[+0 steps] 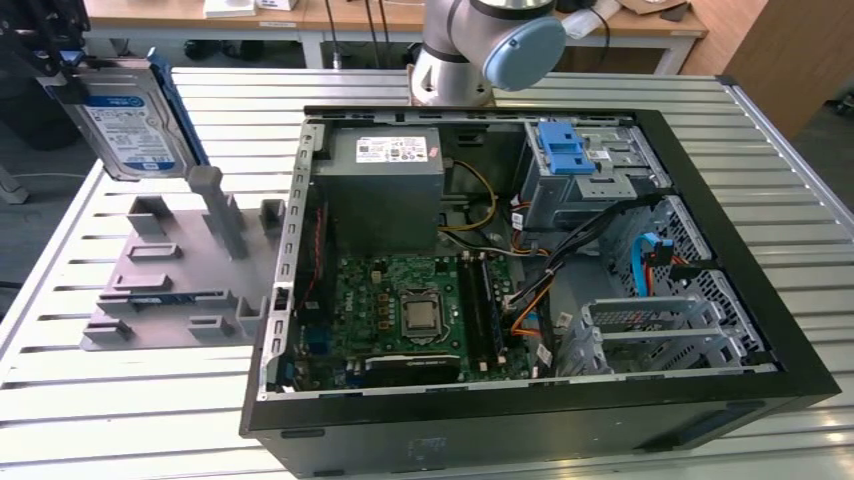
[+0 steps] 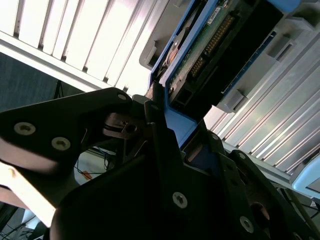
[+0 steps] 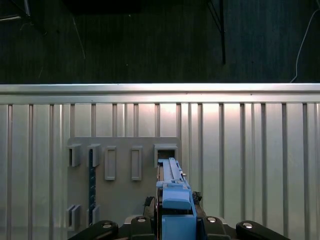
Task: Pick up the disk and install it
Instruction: 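Pick up the disk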
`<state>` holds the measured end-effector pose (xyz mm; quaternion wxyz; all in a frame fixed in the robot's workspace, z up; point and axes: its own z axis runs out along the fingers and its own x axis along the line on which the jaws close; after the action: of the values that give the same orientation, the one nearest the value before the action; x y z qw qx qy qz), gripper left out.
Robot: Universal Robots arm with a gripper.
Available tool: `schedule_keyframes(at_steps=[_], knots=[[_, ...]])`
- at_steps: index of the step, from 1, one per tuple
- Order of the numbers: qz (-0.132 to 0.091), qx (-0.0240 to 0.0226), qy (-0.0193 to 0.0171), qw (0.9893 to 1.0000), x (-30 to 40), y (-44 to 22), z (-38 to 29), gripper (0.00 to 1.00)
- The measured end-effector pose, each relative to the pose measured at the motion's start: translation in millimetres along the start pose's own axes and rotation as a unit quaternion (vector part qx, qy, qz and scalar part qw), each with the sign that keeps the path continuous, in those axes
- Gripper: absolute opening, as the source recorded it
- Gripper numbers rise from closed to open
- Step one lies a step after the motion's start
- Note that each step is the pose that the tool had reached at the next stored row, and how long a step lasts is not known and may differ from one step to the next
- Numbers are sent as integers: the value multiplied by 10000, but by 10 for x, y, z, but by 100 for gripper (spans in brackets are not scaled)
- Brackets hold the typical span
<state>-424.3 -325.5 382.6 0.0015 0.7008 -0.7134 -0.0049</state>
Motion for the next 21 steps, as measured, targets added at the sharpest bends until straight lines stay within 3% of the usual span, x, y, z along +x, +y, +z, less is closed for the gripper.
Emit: schedule_keyframes(at_steps=[7, 21], knots=[[0, -1, 0, 10000, 0, 0, -6, 36], [0, 0, 0, 10000, 0, 1, -83, 36]])
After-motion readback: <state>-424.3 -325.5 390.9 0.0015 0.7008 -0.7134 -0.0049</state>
